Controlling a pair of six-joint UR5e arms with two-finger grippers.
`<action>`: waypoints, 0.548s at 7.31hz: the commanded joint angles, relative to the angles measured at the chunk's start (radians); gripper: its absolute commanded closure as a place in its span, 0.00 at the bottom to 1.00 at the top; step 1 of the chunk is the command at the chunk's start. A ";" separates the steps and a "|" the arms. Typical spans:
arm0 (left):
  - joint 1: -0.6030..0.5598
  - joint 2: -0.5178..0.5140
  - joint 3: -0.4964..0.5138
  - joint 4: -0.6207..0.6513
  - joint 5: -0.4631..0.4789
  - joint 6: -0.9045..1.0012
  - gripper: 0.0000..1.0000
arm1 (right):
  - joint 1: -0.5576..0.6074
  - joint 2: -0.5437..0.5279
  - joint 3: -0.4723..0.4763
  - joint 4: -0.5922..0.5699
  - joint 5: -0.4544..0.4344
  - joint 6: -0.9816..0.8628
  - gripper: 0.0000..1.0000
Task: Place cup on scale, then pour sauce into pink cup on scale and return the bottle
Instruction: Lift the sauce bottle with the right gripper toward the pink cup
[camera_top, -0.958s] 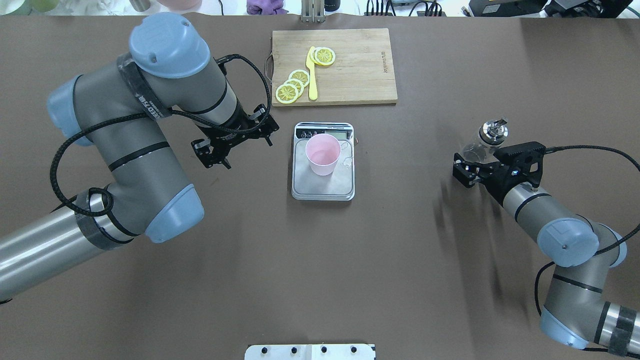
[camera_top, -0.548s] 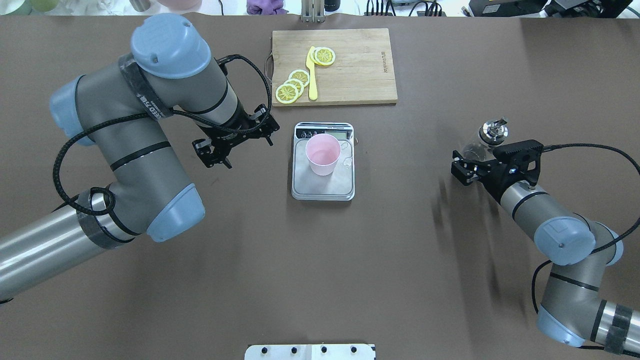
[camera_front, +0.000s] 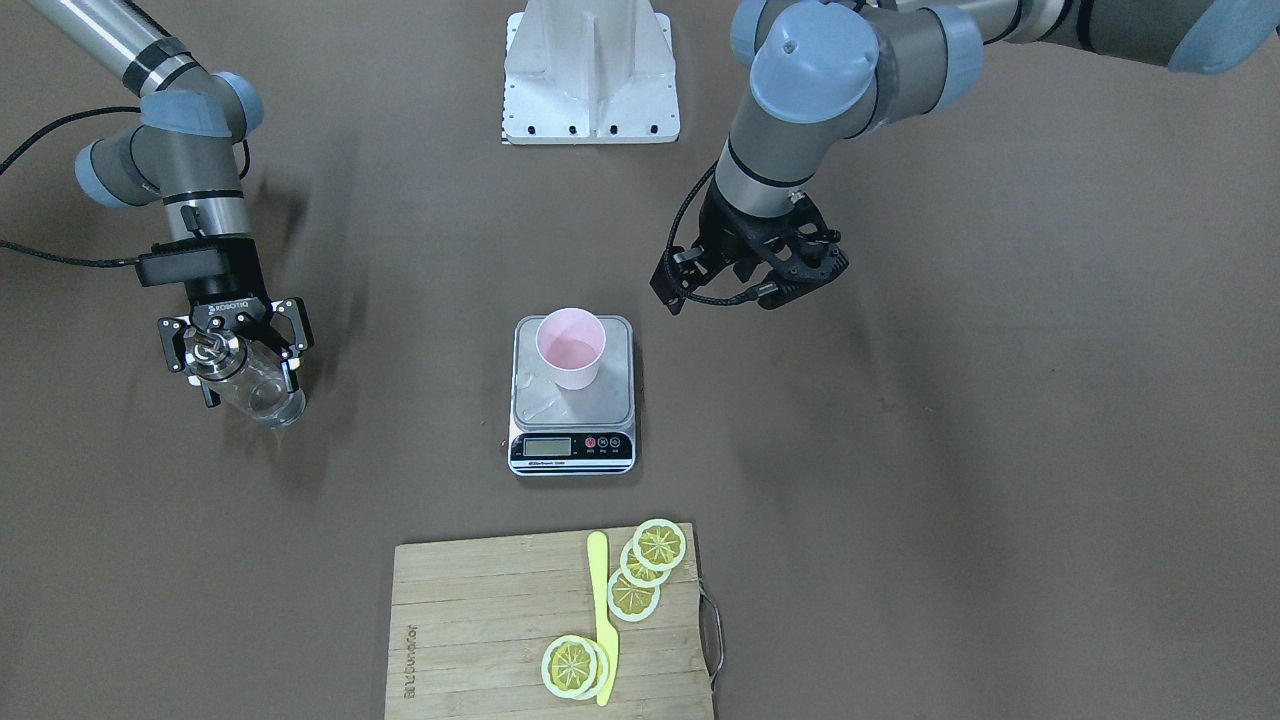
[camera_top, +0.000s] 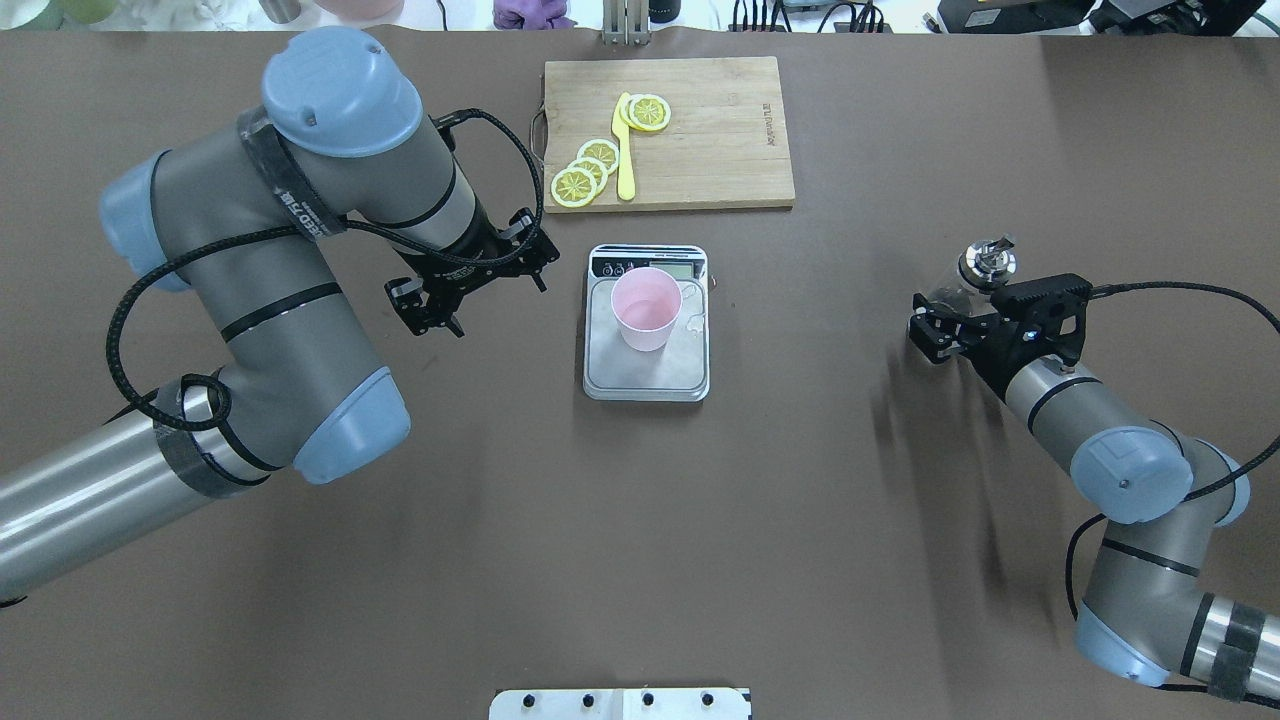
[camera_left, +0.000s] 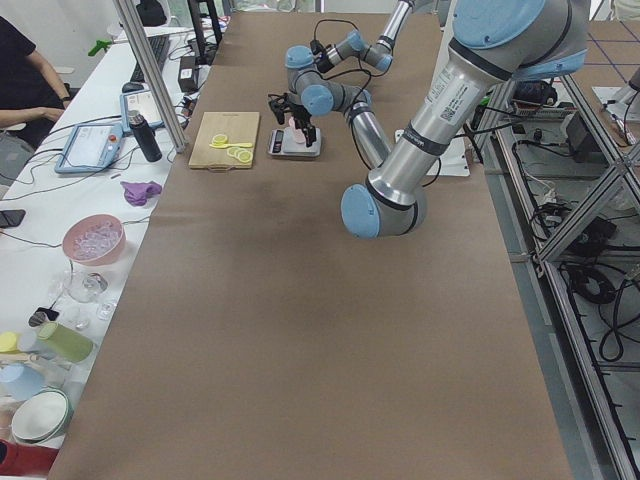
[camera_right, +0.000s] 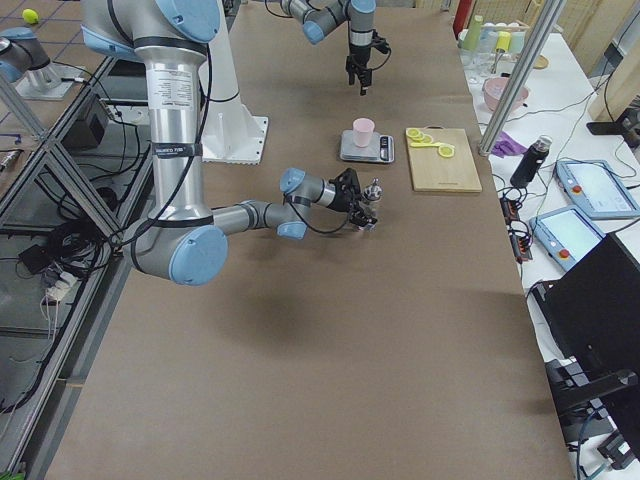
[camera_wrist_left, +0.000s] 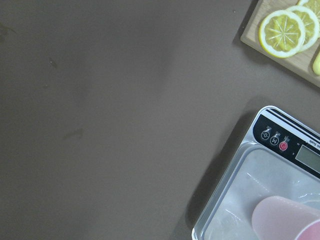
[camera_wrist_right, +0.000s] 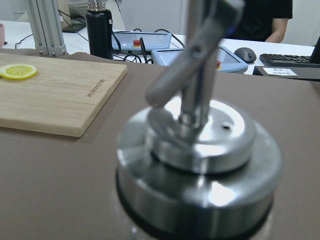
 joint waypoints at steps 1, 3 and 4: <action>0.000 0.000 0.000 0.000 0.002 0.000 0.02 | 0.002 0.003 -0.001 0.000 0.001 -0.003 1.00; 0.000 0.000 0.000 0.000 0.000 0.000 0.03 | 0.014 0.009 0.009 -0.003 0.019 -0.021 1.00; 0.000 0.000 0.000 -0.001 0.000 0.000 0.03 | 0.035 0.032 0.013 -0.011 0.020 -0.064 1.00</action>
